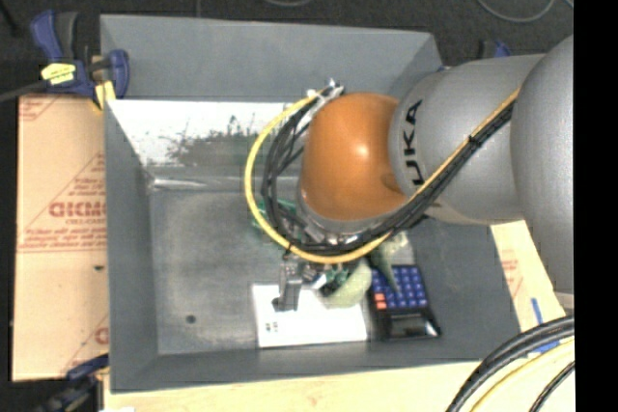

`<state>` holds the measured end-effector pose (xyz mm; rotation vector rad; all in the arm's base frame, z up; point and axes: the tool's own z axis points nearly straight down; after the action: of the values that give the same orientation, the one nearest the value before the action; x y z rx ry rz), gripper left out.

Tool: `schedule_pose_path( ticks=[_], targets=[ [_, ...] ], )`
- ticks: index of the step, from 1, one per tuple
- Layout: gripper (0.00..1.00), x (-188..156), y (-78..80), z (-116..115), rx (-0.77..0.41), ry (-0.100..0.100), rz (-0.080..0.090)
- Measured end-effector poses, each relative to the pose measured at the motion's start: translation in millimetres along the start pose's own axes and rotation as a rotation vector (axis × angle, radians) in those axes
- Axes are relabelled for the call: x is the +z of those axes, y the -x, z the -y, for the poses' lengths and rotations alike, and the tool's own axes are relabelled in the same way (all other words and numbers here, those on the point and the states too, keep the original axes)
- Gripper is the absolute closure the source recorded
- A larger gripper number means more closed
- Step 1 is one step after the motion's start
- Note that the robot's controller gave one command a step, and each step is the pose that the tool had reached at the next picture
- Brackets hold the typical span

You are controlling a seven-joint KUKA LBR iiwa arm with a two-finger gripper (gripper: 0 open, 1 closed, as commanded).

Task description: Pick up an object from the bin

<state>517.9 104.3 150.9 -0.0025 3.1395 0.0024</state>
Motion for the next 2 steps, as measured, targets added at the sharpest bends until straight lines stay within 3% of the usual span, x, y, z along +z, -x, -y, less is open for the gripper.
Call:
schedule_pose_path(
  ticks=[1,2],
  targets=[
    [0.0,53,6.7,56,-0.101,-0.001,0.004],
    [0.0,32,7.7,91,-0.106,-0.002,-0.005]
  ],
)
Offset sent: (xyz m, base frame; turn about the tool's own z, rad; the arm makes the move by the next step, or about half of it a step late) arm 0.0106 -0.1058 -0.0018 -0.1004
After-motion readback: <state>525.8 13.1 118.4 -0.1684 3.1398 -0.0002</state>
